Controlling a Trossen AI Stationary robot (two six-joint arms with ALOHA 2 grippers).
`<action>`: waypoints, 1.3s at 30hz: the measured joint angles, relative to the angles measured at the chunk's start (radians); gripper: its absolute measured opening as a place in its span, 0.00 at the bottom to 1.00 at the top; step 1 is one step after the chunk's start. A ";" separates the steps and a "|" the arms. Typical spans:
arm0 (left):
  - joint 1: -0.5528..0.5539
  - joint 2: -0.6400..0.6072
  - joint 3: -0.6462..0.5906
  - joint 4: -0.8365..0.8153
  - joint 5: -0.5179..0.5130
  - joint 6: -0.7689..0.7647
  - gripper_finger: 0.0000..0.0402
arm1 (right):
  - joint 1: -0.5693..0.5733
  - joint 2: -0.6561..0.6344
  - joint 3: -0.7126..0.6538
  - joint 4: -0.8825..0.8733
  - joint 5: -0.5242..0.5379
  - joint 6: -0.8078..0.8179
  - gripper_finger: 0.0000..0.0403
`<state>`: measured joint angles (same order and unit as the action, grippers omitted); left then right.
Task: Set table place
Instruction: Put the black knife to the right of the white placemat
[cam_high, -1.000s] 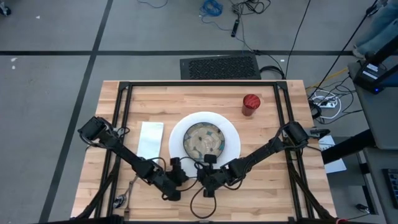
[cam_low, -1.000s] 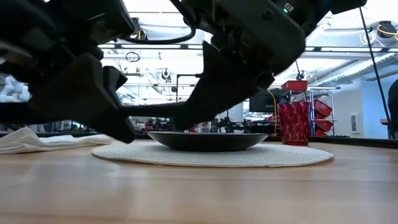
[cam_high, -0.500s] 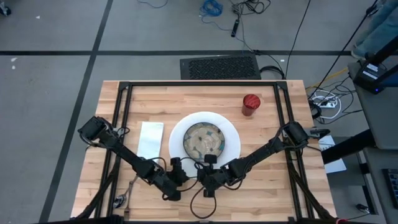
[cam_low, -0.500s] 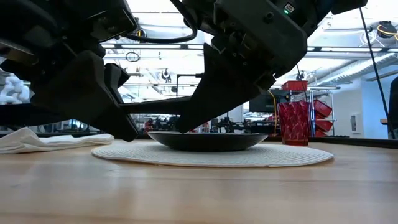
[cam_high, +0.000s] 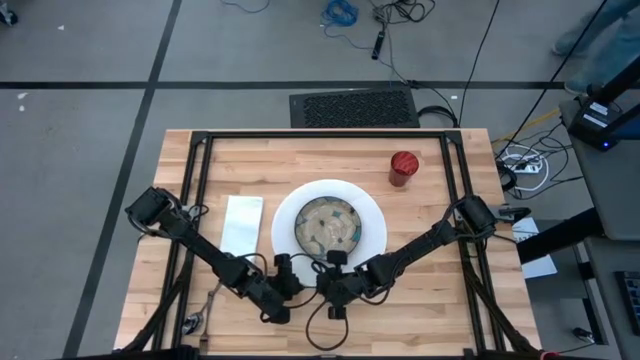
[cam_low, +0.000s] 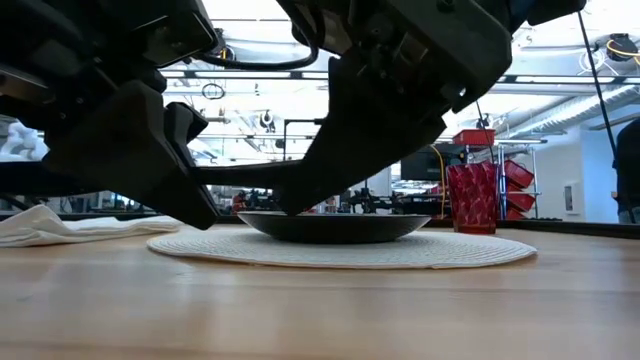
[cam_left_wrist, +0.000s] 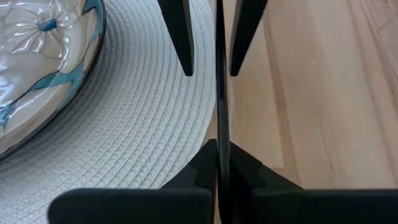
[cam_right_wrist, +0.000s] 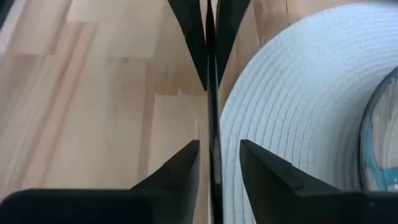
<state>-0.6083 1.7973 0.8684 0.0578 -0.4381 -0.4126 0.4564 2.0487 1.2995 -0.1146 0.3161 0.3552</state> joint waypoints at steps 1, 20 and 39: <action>0.000 0.000 0.000 0.000 0.000 0.000 0.00 | 0.000 0.000 0.000 -0.003 0.000 0.002 0.24; 0.000 -0.001 0.000 0.000 0.008 -0.001 0.00 | -0.003 0.000 0.000 0.030 -0.009 -0.007 0.01; 0.036 -0.008 0.000 0.001 0.015 -0.043 0.24 | -0.006 0.000 0.000 0.033 0.040 0.114 0.00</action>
<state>-0.5724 1.7888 0.8684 0.0591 -0.4231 -0.4560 0.4503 2.0487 1.2995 -0.0812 0.3565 0.4691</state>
